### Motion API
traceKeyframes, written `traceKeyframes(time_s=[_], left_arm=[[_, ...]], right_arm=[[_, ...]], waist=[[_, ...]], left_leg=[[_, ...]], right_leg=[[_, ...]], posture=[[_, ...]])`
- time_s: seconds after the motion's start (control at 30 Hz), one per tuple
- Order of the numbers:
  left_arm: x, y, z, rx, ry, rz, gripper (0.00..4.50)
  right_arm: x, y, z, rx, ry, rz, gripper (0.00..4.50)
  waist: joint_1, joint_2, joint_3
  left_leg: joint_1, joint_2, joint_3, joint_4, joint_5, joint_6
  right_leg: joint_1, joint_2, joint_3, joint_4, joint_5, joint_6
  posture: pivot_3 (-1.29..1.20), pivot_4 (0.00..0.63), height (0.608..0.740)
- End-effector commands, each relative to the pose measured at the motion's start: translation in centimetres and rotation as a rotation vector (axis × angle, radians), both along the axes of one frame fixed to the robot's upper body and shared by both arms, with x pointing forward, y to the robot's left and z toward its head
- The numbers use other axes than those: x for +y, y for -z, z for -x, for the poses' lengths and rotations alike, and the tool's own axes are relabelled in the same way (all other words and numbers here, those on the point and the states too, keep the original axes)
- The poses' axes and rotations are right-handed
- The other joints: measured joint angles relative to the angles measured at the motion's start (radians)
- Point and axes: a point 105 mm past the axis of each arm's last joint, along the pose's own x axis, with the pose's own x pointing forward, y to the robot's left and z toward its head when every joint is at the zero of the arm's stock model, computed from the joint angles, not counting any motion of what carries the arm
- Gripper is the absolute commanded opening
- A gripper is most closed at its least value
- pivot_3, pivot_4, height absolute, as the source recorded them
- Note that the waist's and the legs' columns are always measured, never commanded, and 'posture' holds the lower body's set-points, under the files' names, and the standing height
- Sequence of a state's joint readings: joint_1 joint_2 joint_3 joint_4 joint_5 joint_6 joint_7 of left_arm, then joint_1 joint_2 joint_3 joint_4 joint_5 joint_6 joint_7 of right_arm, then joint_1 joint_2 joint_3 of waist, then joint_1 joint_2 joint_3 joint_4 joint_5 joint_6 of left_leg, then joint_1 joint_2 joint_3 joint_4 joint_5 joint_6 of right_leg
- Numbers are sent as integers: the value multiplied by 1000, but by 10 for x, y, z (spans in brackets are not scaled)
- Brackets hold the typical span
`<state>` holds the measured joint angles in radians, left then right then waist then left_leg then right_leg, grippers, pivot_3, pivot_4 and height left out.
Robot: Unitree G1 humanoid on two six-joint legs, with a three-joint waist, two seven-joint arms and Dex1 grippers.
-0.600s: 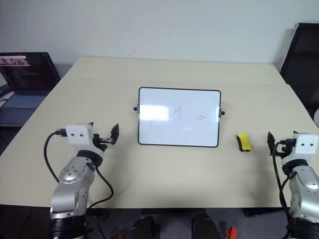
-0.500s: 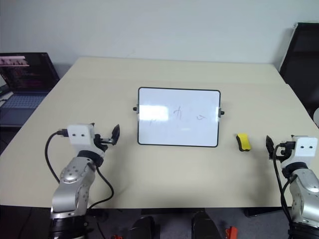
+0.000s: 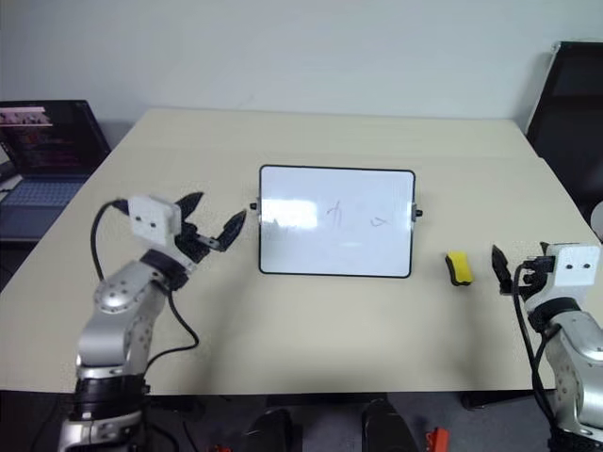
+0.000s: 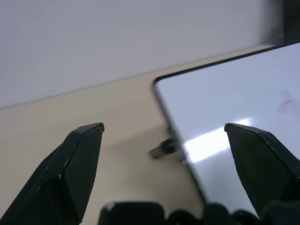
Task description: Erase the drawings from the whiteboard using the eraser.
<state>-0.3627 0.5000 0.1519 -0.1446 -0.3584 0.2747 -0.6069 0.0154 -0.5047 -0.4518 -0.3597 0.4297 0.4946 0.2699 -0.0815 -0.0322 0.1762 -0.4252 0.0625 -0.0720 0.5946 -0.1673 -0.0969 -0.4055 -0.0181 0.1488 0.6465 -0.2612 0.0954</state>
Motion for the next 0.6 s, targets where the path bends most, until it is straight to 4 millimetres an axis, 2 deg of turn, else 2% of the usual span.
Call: traceKeyframes(time_s=[0.03,0.13,0.2,0.27,0.4,0.6], left_arm=[[-25,-23,18,-34,254,-65,4500],[-60,-31,27,18,493,-107,4500],[-66,-29,30,37,581,-155,4500],[-84,-28,38,66,714,-203,4500],[-94,-22,50,113,892,-301,4500],[-93,-19,32,89,925,-380,4500]], right_arm=[[25,-23,5,-33,-72,12,4472],[35,-27,11,27,-111,30,4472],[49,-26,15,58,-147,34,4472],[56,-23,16,103,-172,10,4472],[60,-11,9,180,-142,-31,4472],[57,3,-21,229,-39,-80,4472]], waist=[[0,0,0],[1,0,0],[2,0,0],[1,0,0],[-2,0,0],[-5,0,0]], left_leg=[[0,0,0,0,0,0],[0,0,0,-1,0,0],[-1,0,0,0,0,0],[0,0,0,0,0,0],[0,0,0,0,0,0],[0,0,0,0,0,1]], right_leg=[[0,0,0,-1,0,0],[0,0,0,0,0,0],[0,0,0,-1,0,0],[0,0,0,0,0,0],[0,0,0,-1,0,0],[-1,1,0,0,0,0]], posture=[[0,150,740],[0,150,740],[0,150,740],[0,150,740],[0,150,740],[0,150,740]])
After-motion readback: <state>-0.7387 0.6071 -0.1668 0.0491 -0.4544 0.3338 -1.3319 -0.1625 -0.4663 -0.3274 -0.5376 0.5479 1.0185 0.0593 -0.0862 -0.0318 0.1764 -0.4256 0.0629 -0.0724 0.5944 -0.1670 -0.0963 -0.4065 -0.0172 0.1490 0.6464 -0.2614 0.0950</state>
